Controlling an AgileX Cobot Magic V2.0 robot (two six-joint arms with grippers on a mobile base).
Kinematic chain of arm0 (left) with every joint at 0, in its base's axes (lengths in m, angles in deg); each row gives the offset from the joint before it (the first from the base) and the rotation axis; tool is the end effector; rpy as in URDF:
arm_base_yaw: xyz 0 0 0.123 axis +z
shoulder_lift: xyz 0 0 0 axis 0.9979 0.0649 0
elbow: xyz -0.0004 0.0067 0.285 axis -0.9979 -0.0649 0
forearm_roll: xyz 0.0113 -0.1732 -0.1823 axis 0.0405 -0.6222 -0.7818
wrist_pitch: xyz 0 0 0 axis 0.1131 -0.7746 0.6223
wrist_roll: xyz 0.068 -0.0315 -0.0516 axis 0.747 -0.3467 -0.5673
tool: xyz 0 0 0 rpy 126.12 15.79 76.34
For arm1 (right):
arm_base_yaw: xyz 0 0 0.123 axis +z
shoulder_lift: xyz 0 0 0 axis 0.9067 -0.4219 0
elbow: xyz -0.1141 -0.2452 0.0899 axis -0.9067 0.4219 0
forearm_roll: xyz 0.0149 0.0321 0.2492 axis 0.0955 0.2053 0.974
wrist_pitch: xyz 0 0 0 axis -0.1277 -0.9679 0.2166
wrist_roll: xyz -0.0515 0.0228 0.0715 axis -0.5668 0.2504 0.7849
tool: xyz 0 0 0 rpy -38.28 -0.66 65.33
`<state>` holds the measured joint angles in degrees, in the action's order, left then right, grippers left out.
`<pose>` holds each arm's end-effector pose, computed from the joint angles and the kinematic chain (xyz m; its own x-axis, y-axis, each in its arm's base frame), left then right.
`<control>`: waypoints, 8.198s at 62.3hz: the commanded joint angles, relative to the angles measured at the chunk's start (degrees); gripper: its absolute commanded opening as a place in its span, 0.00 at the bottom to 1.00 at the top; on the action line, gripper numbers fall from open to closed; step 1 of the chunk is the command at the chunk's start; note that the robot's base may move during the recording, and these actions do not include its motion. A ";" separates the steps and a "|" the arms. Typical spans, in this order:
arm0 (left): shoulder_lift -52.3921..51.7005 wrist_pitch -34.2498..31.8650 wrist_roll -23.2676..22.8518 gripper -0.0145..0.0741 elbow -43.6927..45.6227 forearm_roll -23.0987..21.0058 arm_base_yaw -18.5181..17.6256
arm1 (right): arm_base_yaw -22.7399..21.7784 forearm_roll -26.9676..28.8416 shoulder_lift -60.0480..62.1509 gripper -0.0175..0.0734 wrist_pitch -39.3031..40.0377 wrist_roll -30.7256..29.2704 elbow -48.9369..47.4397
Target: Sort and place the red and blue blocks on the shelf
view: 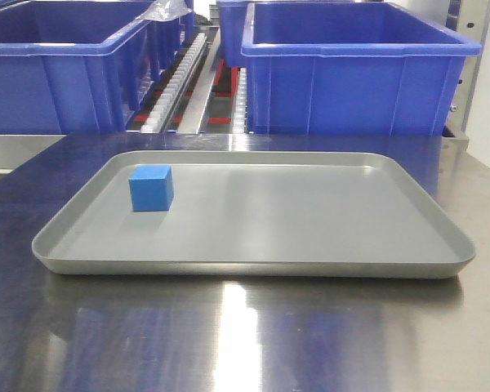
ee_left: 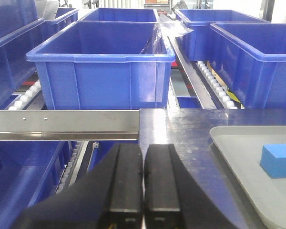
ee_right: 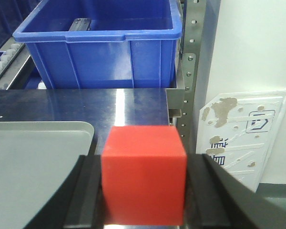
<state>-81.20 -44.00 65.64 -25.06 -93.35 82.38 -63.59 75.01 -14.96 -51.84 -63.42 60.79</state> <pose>0.0562 -0.0042 0.2062 0.0384 -0.0290 -0.9988 0.0740 0.9969 -0.0261 0.1017 0.0033 0.2903 -0.1812 0.1179 -0.9763 -0.0102 0.9925 0.1218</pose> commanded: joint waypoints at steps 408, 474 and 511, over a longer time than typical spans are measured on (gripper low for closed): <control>20.55 -2.41 7.69 0.30 21.21 -7.77 -6.41 | -0.43 -0.43 -0.03 0.25 4.83 -0.58 -1.59; 20.55 -2.41 7.69 0.30 21.21 -7.77 -6.41 | -0.43 -0.43 -0.03 0.25 4.83 -0.58 -1.59; 20.55 -2.41 7.69 0.30 21.21 -7.77 -6.41 | -0.43 -0.43 -0.03 0.25 4.83 -0.58 -1.59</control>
<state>-60.87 -41.55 73.13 -5.50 -100.93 76.01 -63.71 75.01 -14.87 -51.88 -63.46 60.83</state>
